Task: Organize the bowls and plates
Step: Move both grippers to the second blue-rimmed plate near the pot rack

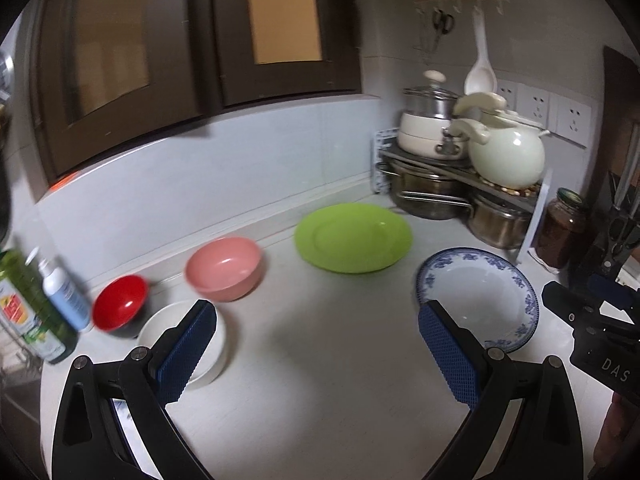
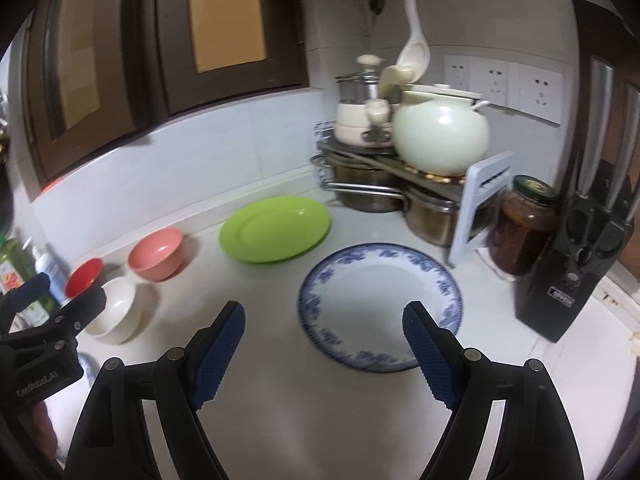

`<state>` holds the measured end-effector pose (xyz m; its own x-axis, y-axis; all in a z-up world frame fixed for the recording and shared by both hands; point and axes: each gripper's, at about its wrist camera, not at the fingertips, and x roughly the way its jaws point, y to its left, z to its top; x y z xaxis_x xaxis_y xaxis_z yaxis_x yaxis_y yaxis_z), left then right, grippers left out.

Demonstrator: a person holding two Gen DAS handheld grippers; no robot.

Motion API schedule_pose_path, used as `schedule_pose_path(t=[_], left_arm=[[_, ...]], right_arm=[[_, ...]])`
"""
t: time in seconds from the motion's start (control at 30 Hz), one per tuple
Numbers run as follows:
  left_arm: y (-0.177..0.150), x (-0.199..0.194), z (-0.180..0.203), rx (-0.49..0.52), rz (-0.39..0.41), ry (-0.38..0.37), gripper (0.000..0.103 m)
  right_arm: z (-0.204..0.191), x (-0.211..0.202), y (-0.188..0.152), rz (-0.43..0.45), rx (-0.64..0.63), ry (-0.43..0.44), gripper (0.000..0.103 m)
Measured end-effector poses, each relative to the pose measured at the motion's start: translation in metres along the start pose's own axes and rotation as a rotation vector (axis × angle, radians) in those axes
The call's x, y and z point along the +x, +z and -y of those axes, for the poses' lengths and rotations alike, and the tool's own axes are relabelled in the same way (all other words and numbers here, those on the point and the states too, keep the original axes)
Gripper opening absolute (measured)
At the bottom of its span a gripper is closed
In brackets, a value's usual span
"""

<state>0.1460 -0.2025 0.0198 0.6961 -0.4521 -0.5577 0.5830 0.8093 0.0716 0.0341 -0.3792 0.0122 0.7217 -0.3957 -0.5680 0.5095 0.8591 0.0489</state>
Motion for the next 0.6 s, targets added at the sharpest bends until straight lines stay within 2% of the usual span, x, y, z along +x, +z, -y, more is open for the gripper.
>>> schedule_pose_path(t=[0.2, 0.6], left_arm=[[0.012, 0.026, 0.025, 0.035, -0.008, -0.035, 0.103], [0.020, 0.096, 0.065, 0.052, -0.095, -0.073, 0.103]], right_arm=[[0.027, 0.009, 0.002, -0.001, 0.054, -0.056, 0.082], [0.074, 0.057, 0.011, -0.049, 0.118, -0.142, 0.082]])
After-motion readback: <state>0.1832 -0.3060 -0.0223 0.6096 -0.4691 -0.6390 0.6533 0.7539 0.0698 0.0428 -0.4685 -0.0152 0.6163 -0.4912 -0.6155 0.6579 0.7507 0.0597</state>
